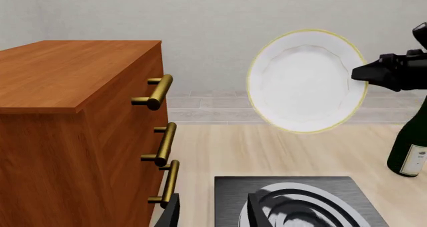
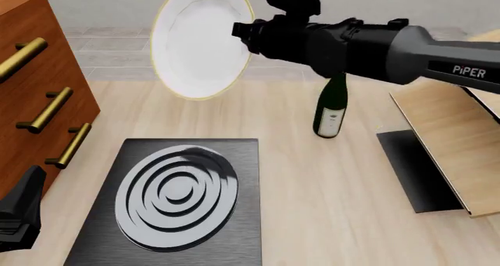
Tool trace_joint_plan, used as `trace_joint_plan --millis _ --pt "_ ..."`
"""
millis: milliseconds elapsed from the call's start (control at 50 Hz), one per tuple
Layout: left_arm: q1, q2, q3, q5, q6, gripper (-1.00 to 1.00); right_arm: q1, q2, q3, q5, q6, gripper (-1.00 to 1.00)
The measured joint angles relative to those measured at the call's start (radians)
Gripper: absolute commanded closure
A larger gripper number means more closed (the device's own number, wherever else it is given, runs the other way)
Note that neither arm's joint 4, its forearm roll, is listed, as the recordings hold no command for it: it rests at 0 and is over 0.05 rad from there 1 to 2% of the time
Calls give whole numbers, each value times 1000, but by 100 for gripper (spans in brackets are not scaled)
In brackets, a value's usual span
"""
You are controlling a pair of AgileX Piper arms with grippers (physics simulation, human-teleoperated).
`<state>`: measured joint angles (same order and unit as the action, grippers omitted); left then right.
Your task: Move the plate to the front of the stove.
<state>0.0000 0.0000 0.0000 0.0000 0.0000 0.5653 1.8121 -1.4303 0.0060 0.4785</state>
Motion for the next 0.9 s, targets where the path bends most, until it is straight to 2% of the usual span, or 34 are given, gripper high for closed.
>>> trace_joint_plan --millis 360,640,900 --pt "0 0 0 0 0 -100 6 125 -28 -107 76 100" --pt "0 0 0 0 0 -100 7 174 -2 -185 160 100" --pt "0 0 0 0 0 -100 -1 197 23 -231 214 100"
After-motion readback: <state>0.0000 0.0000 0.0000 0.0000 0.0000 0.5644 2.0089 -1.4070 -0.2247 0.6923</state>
